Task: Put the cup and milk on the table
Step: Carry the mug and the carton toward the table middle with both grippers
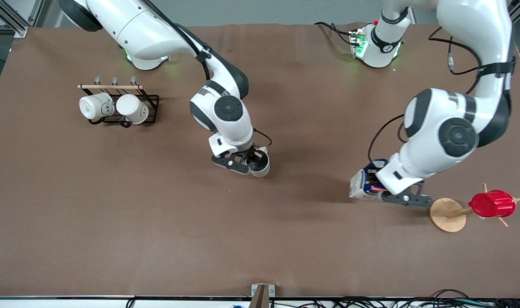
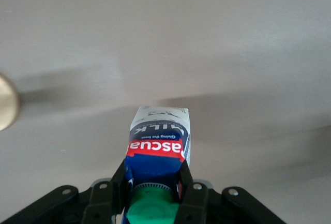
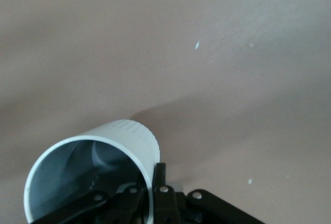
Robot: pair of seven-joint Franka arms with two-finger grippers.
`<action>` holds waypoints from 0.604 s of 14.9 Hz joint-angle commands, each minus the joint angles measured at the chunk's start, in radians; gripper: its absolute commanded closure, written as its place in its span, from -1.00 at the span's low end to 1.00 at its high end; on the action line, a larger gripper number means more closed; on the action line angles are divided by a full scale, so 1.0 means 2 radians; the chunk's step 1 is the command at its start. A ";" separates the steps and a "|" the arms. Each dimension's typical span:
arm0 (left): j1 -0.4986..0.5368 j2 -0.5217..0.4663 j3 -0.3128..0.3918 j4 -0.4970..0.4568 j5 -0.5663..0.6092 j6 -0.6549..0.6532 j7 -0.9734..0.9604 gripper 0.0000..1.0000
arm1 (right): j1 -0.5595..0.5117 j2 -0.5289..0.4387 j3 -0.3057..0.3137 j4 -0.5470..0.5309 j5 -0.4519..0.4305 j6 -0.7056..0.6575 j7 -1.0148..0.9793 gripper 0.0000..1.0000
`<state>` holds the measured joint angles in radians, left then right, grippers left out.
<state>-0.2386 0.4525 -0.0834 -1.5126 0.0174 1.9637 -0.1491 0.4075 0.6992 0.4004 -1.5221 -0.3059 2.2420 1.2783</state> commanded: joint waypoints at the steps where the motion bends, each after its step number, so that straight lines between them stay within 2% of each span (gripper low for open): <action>1: -0.041 0.030 0.002 0.038 -0.003 -0.010 -0.050 0.97 | 0.010 0.021 0.001 0.012 -0.039 0.010 0.040 0.93; 3: -0.069 0.040 0.003 0.044 -0.001 -0.009 -0.090 0.97 | 0.010 0.026 0.001 0.010 -0.053 0.024 0.051 0.89; 5: -0.082 0.041 0.002 0.044 -0.003 -0.007 -0.116 0.97 | 0.010 0.032 0.001 0.010 -0.060 0.026 0.052 0.74; 6: -0.091 0.044 0.000 0.044 -0.003 -0.007 -0.130 0.97 | 0.010 0.034 0.001 0.010 -0.061 0.025 0.052 0.48; 8: -0.115 0.051 0.000 0.044 -0.002 0.002 -0.168 0.97 | 0.010 0.032 0.001 0.010 -0.060 0.024 0.052 -0.71; 9: -0.125 0.052 0.000 0.043 -0.003 0.017 -0.185 0.97 | 0.009 0.030 0.001 0.011 -0.060 0.023 0.052 -1.00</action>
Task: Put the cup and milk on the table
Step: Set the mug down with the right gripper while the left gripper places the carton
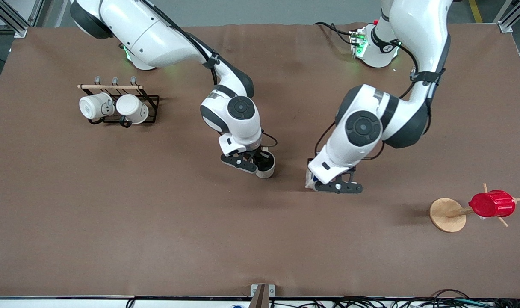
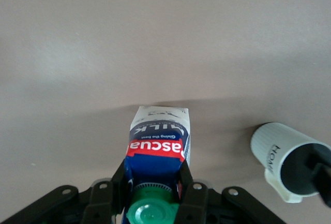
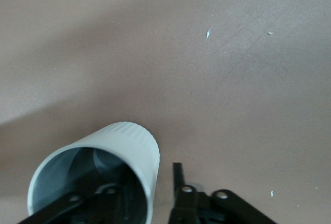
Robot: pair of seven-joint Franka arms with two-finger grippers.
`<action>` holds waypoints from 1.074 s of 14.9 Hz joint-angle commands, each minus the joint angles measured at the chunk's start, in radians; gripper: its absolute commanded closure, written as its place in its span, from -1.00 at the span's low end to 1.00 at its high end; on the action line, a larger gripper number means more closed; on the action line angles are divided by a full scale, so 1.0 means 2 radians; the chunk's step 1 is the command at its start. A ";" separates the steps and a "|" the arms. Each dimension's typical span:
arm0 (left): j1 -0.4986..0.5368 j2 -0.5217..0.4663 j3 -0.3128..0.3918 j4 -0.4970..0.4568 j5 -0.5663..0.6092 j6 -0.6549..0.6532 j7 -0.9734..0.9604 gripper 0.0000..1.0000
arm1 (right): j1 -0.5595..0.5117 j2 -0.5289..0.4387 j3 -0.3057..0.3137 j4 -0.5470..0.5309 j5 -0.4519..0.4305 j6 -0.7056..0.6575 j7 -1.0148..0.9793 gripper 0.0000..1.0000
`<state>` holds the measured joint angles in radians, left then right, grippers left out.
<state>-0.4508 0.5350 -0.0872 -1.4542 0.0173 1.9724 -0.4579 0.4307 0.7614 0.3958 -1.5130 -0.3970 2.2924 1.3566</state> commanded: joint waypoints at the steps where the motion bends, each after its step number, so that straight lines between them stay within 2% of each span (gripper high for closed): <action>1: -0.029 0.012 0.001 0.013 -0.003 0.022 -0.050 0.97 | -0.005 -0.003 0.005 0.007 -0.012 -0.006 0.012 -1.00; 4: -0.051 0.016 0.001 0.011 -0.002 0.024 -0.083 0.97 | -0.030 -0.045 0.006 0.001 -0.010 -0.045 -0.006 -1.00; 7: -0.053 0.018 0.001 0.009 -0.007 0.031 -0.086 0.97 | -0.068 -0.109 0.008 -0.001 -0.006 -0.120 -0.078 -1.00; 9: -0.058 0.023 0.001 0.009 -0.016 0.031 -0.086 0.96 | -0.104 -0.151 0.011 -0.012 -0.003 -0.139 -0.126 -1.00; 12: -0.060 0.026 0.001 0.008 -0.016 0.030 -0.082 0.95 | -0.148 -0.206 0.006 -0.015 0.032 -0.178 -0.209 -1.00; 13: -0.061 0.026 0.001 0.005 -0.016 0.029 -0.078 0.94 | -0.157 -0.225 -0.011 -0.015 0.055 -0.191 -0.242 -1.00; 16: -0.071 0.022 0.001 -0.016 -0.013 0.028 -0.075 0.93 | -0.153 -0.278 -0.112 -0.015 0.124 -0.233 -0.369 -1.00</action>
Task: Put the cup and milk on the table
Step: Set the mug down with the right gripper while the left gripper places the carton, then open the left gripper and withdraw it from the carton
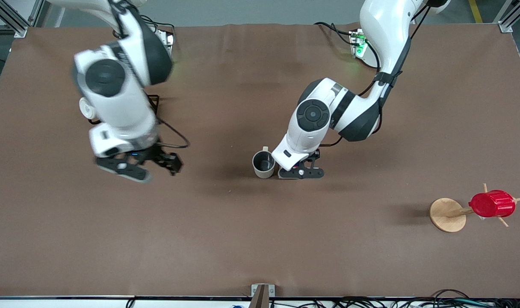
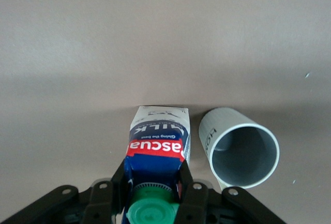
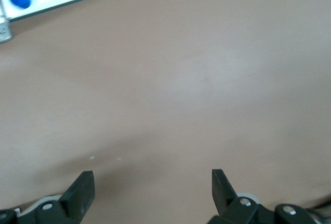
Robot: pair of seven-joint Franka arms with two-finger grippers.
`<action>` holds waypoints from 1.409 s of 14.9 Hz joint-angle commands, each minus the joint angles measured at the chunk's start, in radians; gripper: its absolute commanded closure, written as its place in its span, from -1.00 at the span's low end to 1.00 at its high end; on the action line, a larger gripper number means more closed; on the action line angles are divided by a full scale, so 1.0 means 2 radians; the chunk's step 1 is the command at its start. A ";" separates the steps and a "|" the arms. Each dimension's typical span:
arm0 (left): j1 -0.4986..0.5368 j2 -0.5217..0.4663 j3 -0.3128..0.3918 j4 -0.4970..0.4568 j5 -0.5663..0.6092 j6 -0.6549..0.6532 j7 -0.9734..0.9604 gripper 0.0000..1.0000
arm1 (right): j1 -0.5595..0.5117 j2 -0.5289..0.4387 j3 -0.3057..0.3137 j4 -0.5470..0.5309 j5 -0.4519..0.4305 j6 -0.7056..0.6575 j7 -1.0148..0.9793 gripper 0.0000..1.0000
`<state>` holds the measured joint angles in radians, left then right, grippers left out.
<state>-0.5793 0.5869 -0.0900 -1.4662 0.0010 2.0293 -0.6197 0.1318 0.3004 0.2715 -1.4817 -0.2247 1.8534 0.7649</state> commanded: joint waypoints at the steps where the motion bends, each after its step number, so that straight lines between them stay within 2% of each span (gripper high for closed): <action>1: -0.006 -0.003 0.002 -0.011 -0.004 -0.001 0.007 0.92 | -0.004 -0.057 -0.073 -0.031 0.041 -0.028 -0.113 -1.00; 3: -0.006 -0.002 0.002 -0.011 -0.004 0.000 0.014 0.81 | -0.004 -0.080 -0.116 -0.031 0.043 -0.049 -0.172 -1.00; 4: -0.006 -0.002 0.001 -0.011 -0.005 0.000 0.021 0.66 | -0.005 -0.091 -0.137 -0.031 0.051 -0.063 -0.202 -1.00; 5: -0.006 -0.003 0.001 -0.011 -0.007 0.000 0.026 0.40 | -0.005 -0.102 -0.162 -0.031 0.070 -0.074 -0.244 -1.00; 6: -0.004 -0.004 0.001 -0.009 -0.008 0.000 0.028 -0.09 | -0.004 -0.114 -0.188 -0.031 0.086 -0.084 -0.287 -1.00; 7: -0.003 -0.005 0.002 -0.009 -0.007 0.000 0.029 -0.67 | -0.006 -0.123 -0.206 -0.031 0.090 -0.097 -0.324 -1.00; 8: -0.002 -0.007 0.002 -0.009 -0.006 0.002 0.031 -1.00 | -0.015 -0.133 -0.213 -0.028 0.090 -0.116 -0.357 -1.00; 11: 0.005 -0.026 0.002 -0.008 -0.008 0.001 0.032 -1.00 | -0.068 -0.154 -0.191 -0.026 0.099 -0.148 -0.401 -1.00; 17: 0.046 -0.100 0.003 -0.023 -0.009 -0.025 0.033 -1.00 | -0.068 -0.155 -0.189 -0.026 0.100 -0.155 -0.392 -1.00; 21: 0.085 -0.186 0.003 -0.097 -0.005 -0.041 0.054 -1.00 | -0.065 -0.155 -0.187 -0.027 0.101 -0.154 -0.365 -1.00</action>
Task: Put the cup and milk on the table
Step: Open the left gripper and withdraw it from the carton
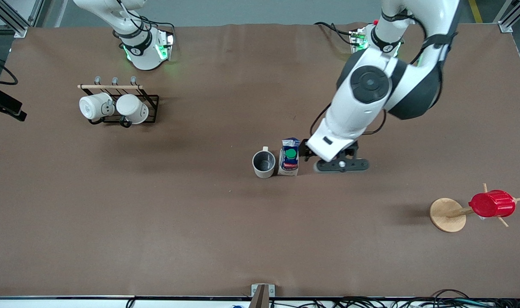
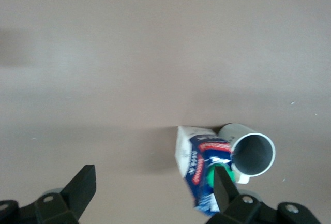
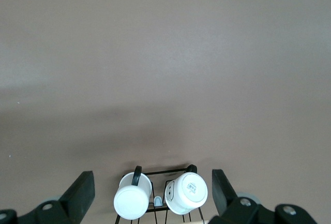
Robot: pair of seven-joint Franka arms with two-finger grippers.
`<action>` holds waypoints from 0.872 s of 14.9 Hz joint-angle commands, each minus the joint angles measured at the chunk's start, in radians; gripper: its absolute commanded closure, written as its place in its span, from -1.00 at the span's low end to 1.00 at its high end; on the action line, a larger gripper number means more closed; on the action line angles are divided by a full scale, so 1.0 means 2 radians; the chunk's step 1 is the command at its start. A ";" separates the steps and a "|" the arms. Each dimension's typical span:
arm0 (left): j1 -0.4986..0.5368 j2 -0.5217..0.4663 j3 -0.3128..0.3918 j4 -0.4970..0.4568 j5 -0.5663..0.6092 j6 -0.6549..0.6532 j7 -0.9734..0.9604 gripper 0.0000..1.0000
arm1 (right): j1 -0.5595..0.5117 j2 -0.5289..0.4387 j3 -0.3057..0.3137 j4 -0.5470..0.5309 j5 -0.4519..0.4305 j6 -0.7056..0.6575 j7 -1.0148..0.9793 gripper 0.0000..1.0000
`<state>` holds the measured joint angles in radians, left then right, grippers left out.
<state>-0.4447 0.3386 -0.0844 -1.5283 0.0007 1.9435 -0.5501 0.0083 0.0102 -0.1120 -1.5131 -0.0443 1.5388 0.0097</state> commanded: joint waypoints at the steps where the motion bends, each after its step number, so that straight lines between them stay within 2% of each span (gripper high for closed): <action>1: 0.030 -0.083 -0.001 -0.082 -0.005 0.002 0.038 -1.00 | -0.003 -0.010 0.005 -0.011 0.011 0.002 0.013 -1.00; 3: 0.054 -0.119 -0.001 -0.102 -0.009 -0.005 0.072 -1.00 | -0.009 -0.010 0.008 -0.011 0.011 0.001 0.013 -1.00; 6: 0.083 -0.145 -0.001 -0.103 -0.010 -0.038 0.087 -1.00 | -0.033 -0.010 0.037 -0.012 0.011 0.000 0.013 -1.00; 10: 0.121 -0.165 0.000 -0.108 -0.011 -0.060 0.130 -1.00 | -0.013 -0.010 0.022 -0.012 0.011 -0.001 0.013 -1.00; 13: 0.148 -0.175 0.000 -0.104 -0.011 -0.080 0.162 -1.00 | -0.012 -0.010 0.022 -0.012 0.011 -0.001 0.013 -1.00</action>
<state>-0.1823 0.0239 -0.0809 -1.7208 -0.0004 1.8146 -0.2722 -0.0195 0.0101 -0.0635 -1.5152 -0.0434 1.5376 0.0220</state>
